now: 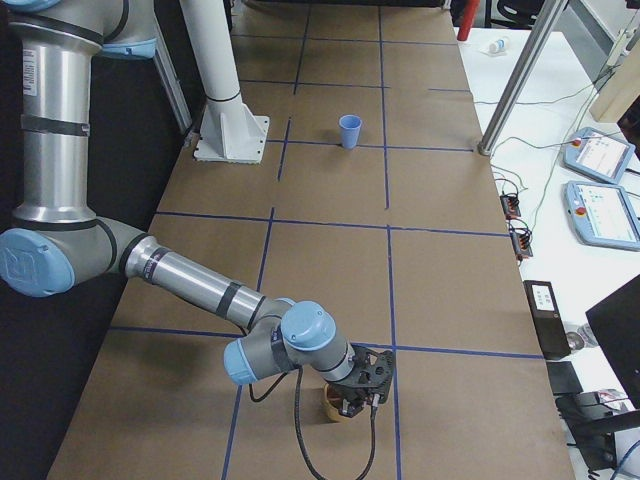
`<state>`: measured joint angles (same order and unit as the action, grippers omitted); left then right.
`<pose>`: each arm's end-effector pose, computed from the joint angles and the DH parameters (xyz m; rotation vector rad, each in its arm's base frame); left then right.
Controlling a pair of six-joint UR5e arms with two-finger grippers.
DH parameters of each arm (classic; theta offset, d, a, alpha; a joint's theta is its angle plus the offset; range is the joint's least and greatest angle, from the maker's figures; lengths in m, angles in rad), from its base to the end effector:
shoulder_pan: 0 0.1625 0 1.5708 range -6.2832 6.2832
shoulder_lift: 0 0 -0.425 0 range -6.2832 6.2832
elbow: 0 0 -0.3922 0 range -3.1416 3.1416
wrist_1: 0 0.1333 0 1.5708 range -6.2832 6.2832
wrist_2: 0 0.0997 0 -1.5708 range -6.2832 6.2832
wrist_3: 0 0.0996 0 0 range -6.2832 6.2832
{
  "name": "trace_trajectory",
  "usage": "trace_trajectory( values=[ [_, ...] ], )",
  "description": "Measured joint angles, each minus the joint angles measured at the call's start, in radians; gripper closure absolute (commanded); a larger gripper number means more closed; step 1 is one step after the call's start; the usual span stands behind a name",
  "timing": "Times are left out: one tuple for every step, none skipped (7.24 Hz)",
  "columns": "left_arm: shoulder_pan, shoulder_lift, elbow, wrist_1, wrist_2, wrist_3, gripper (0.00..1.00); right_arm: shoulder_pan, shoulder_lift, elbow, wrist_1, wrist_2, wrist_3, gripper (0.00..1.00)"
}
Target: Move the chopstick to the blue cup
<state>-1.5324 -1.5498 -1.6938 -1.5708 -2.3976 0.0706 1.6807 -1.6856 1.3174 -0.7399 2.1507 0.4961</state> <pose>-0.0413 -0.4892 0.6044 0.1095 0.8251 0.1448 0.1269 -0.4323 0.7559 0.3346 -0.6502 0.4449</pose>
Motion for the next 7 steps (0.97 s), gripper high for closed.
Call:
trace_trajectory(
  values=[
    [0.000, 0.000, -0.001, 0.000, 0.000, 0.000, 0.00, 0.033, 0.001, 0.024, -0.005, 0.013, -0.005, 1.00],
    [0.000, 0.000, -0.001, 0.000, 0.000, 0.000, 0.00, 0.072, 0.003, 0.044, -0.010, 0.042, -0.011, 1.00],
    [0.000, -0.001, -0.001, 0.000, 0.000, 0.000, 0.00, 0.115, 0.007, 0.059, -0.013, 0.076, -0.025, 1.00],
    [0.000, -0.001, -0.002, 0.000, 0.000, 0.000, 0.00, 0.146, 0.008, 0.072, -0.025, 0.110, -0.056, 1.00],
    [0.000, -0.001, -0.002, 0.000, 0.000, 0.000, 0.00, 0.168, 0.009, 0.091, -0.063, 0.140, -0.108, 1.00],
    [0.000, -0.001, -0.003, 0.000, 0.001, 0.000, 0.00, 0.183, 0.010, 0.134, -0.150, 0.158, -0.179, 1.00],
    [0.000, -0.001, -0.005, 0.000, 0.000, 0.000, 0.00, 0.196, 0.014, 0.212, -0.304, 0.166, -0.275, 1.00]
  ],
)
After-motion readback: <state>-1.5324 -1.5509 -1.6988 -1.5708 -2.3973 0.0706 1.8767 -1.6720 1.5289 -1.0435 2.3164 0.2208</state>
